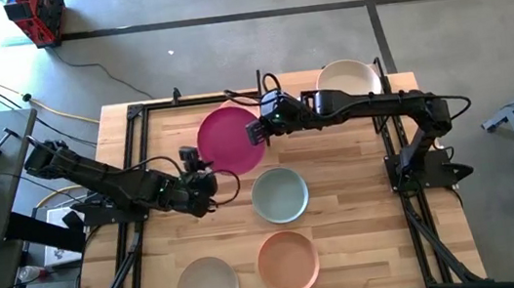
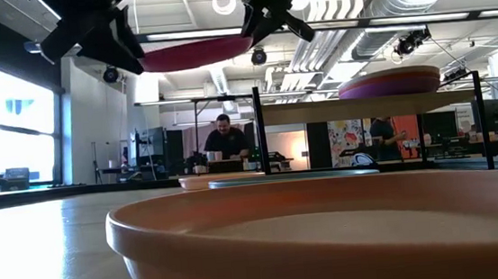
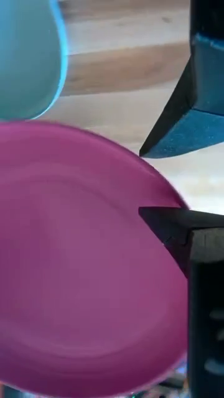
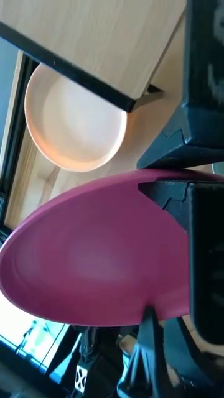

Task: Place and stack plates onto a shelf
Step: Stack the pink plate on top of the white plate on the shelf

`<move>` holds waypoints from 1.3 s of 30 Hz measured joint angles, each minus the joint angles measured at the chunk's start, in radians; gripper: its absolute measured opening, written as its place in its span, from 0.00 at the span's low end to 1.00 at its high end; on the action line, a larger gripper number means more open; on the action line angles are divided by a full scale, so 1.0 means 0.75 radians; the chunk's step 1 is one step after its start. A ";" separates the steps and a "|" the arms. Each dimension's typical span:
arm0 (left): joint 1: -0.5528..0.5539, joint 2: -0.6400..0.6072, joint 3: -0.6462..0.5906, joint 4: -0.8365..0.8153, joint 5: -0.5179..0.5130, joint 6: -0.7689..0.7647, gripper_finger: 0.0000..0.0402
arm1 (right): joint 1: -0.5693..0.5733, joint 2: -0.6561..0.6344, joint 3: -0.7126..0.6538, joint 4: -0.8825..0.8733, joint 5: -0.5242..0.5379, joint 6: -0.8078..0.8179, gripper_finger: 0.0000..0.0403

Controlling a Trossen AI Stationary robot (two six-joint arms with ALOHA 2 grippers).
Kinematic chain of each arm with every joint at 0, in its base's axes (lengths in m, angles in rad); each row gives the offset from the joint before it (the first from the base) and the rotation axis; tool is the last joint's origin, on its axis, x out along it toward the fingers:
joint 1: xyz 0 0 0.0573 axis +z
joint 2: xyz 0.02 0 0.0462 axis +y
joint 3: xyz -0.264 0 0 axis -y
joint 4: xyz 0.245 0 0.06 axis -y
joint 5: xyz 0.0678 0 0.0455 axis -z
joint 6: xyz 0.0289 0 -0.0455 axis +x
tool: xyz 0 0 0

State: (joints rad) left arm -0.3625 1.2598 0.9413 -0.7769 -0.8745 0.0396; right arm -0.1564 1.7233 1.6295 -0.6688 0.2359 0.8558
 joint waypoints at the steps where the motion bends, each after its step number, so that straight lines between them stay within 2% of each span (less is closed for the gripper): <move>1: -0.004 0.000 0.000 0.000 0.000 -0.061 0.32 | -0.003 -0.001 0.000 -0.009 0.001 -0.001 0.00; 4: -0.014 -0.001 0.000 -0.006 0.016 -0.231 0.32 | -0.015 -0.017 0.000 -0.056 0.034 -0.003 0.00; 8: -0.019 -0.001 0.011 -0.031 0.106 -0.417 0.33 | -0.041 -0.084 0.000 -0.147 0.080 -0.001 0.00; 12: -0.014 -0.001 0.045 -0.032 0.148 -0.470 0.33 | -0.072 -0.173 0.000 -0.254 0.113 -0.014 0.00; 17: 0.025 -0.001 0.107 -0.031 0.064 -0.458 0.33 | -0.118 -0.293 0.000 -0.376 0.116 -0.067 0.00; 21: 0.089 -0.001 0.144 -0.031 -0.027 -0.336 0.33 | -0.166 -0.394 0.000 -0.455 0.112 -0.070 0.00; 25: 0.179 -0.001 0.182 -0.032 -0.113 -0.213 0.33 | -0.234 -0.478 0.001 -0.547 0.046 -0.105 0.00; 31: 0.351 -0.001 0.249 -0.032 -0.144 -0.073 0.33 | -0.346 -0.591 -0.030 -0.673 -0.002 -0.140 0.00; 39: 0.569 -0.001 0.334 -0.014 -0.142 0.193 0.33 | -0.478 -0.852 -0.333 -0.608 -0.063 -0.064 0.00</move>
State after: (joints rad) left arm 0.0646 1.2594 1.1916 -0.7875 -0.9809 0.1846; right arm -0.5151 1.0844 1.3794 -1.1251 0.1890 0.8075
